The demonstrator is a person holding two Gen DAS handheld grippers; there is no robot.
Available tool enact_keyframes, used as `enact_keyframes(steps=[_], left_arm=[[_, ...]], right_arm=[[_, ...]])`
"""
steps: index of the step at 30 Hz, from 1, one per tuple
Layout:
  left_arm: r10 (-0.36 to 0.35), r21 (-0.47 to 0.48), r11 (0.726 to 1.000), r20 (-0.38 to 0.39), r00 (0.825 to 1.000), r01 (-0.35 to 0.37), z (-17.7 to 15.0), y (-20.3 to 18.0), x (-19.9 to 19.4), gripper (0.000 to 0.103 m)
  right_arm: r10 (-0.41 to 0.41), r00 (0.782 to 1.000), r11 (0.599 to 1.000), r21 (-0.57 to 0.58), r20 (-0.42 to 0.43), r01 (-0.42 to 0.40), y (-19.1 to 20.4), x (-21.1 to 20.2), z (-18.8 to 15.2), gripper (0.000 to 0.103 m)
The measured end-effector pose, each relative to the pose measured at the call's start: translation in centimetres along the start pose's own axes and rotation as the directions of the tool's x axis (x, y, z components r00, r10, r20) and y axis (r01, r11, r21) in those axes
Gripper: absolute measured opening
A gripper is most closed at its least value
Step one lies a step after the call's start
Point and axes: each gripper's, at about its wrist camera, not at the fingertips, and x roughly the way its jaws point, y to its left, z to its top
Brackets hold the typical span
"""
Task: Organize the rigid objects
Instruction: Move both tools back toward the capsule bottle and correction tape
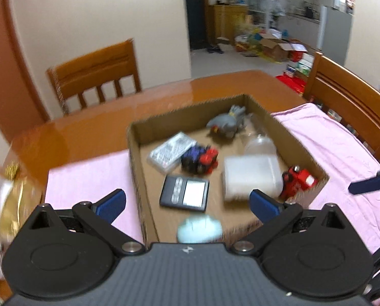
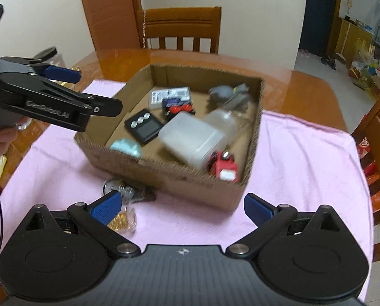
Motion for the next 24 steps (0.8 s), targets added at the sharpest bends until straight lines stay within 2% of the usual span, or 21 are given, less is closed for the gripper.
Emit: enact_keyframes(steps=[4,10,18,24], left_arm=[[0.050,-0.091,0.995,-0.027,0.998,-0.052,-2.8,0.9,-0.3,0.102],[0.095,-0.240,0.965,-0.072,0.993,-0.110,-6.1,2.8,-0.9,0.102],[0.152,-0.256,0.951,-0.100,0.983,-0.173,-7.6,4.6,-1.1,0.102],[0.169,-0.260,0.947,-0.102,0.980,-0.190,-7.9,5.4,-1.3,0.102]], right_arm=[[0.029,0.999,0.999,-0.024,-0.024,-0.029,1.4,1.2,-1.4,0.103],[0.096,0.994,0.994,-0.050,-0.060,-0.099,3.3,2.6,-2.4,0.103],[0.183,0.980,0.977,-0.099,-0.081,-0.190,6.1,4.5,-2.1,0.103],[0.161,0.982,0.974,-0.147,-0.100,-0.174,8.4,6.7,-1.7,0.103]])
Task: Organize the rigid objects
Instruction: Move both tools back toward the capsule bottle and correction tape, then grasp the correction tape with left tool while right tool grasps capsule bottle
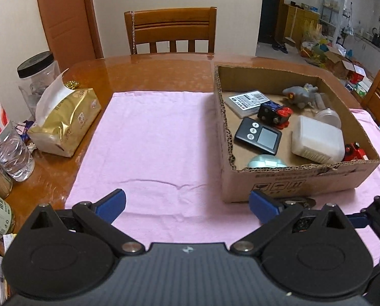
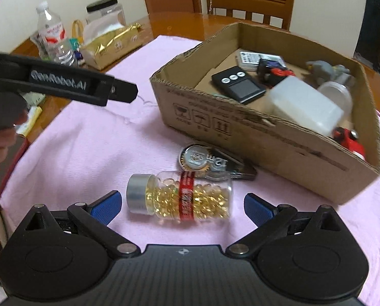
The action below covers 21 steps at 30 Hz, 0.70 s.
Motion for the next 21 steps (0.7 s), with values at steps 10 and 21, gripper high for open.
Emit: enact_keyframes(steps=[10,21], left_arm=[[-0.019,0.016,1.000,-0.016,1.000,0.019,-0.3,-0.4,0.4,0.102],[-0.082,0.064,0.994,-0.048,0.995,0.085,-0.5,-3.9,1.7,0.102]], right_arm=[[-0.076,0.997,0.997,0.003,0.028,0.076,1.0,0.8,0.1,0.096],[-0.174,0.985,0.980,0.101,0.001,0.173,-2.2,-0.9,-1.4,0.096]])
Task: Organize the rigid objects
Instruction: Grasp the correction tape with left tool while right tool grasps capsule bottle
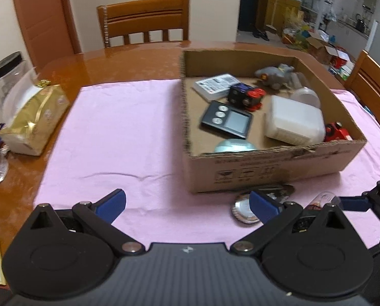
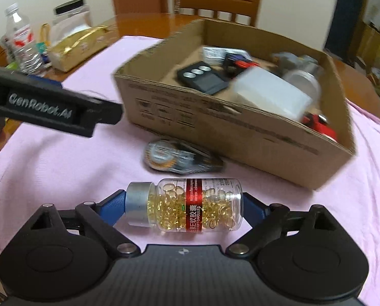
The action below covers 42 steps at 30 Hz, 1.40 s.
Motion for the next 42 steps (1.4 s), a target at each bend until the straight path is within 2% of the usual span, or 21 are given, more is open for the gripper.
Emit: enact_keyframes(steps=[12,17,19,25,32,38,42], left_arm=[[-0.070,0.053,0.996,-0.040,0.997,0.072,0.4,-5.2,3.5,0.102],[-0.050,0.034,0.998,-0.049,0.998,0.052,0.2,-6.8,5.1,0.102],[-0.045,0.006,0.999,-0.064,0.997,0.046,0.0,-7.2,5.9,0.102],[-0.020,-0.060,0.998,-0.060,0.998,0.017,-0.5,-7.7,7.0,0.102],[0.013,-0.011,1.000,-0.068,0.998,-0.014,-1.3,-7.6,6.6,0.102],[0.016,-0.020,1.000,-0.088,0.996,-0.018,-2.4,-5.4,5.5,0.102],[0.011,-0.023,1.000,-0.088,0.996,-0.013,-3.1,-5.2,5.0,0.102]], right_arm=[[-0.106,0.994,0.988,0.109,-0.013,0.107,-5.5,-0.9,-1.2,0.096],[-0.111,0.994,0.987,0.115,-0.012,0.112,-6.6,-0.9,-1.6,0.096],[-0.106,0.994,0.987,0.116,-0.016,0.108,-6.7,-0.8,-1.6,0.099],[-0.099,0.995,0.989,0.105,-0.016,0.100,-6.7,-0.8,-2.0,0.103],[-0.117,0.992,0.990,0.071,-0.039,0.119,-6.5,-0.1,-2.7,0.103],[-0.110,0.993,0.991,0.070,-0.051,0.114,-6.6,0.2,-3.2,0.103],[-0.099,0.993,0.992,0.068,-0.064,0.103,-6.6,0.5,-3.7,0.103]])
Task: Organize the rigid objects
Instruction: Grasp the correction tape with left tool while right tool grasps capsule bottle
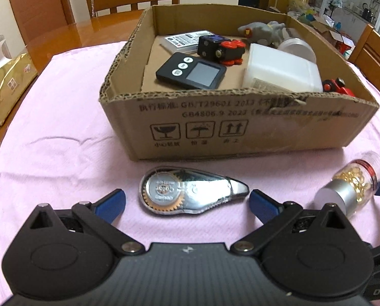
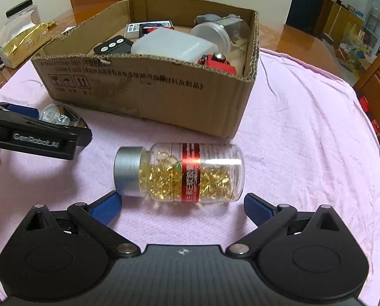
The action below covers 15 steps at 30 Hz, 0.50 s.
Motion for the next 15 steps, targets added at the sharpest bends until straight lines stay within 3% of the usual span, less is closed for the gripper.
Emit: enact_keyframes(steps=[15], left_arm=[[0.012,-0.009,1.000,0.047,0.999,-0.012,0.34,-1.07,0.49,0.102]], right_arm=[[0.026,0.999,0.999,0.030,0.043,-0.028,-0.60,-0.50,-0.29,0.103]])
